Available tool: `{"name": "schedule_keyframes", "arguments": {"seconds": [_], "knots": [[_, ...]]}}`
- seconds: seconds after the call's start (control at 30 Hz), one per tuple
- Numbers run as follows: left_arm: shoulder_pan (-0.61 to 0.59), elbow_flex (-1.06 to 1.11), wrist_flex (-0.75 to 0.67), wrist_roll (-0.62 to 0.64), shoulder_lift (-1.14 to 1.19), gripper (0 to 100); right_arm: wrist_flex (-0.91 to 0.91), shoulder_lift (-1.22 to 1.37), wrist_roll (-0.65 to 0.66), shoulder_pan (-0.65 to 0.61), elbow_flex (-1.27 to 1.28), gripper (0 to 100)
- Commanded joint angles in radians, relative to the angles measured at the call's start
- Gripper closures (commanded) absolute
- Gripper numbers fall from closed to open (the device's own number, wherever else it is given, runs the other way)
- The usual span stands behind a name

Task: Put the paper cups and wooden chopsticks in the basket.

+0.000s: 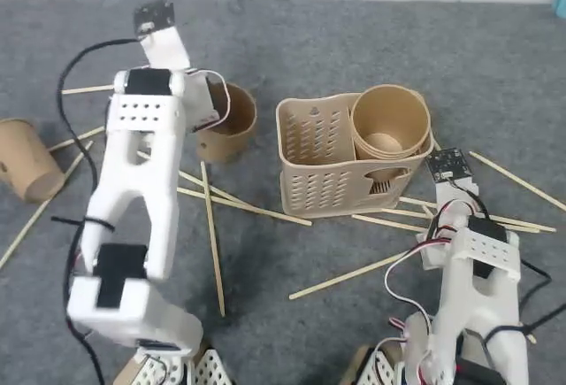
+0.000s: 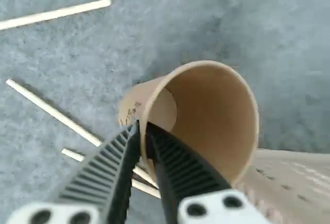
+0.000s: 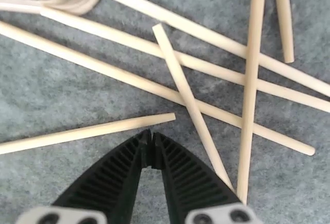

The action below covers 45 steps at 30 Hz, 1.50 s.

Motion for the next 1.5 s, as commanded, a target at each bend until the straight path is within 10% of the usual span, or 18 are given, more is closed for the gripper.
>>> {"name": "schedule_keyframes", "arguments": {"seconds": [0.0, 0.33, 0.7, 1.47], "knots": [[0.043, 0.001, 0.023, -0.003, -0.181, 99, -0.008, -0.035, 0.011, 0.001, 0.0, 99.1], [0.215, -0.028, 0.041, 0.025, -0.74, 99, -0.008, -0.035, 0.011, 0.001, 0.0, 99.1], [0.772, -0.197, 0.011, 0.233, -0.692, 99, -0.007, -0.036, 0.011, 0.001, 0.011, 99.1], [0.64, -0.153, -0.124, 0.247, -0.428, 99, -0.007, -0.036, 0.011, 0.002, 0.011, 99.1]]}}
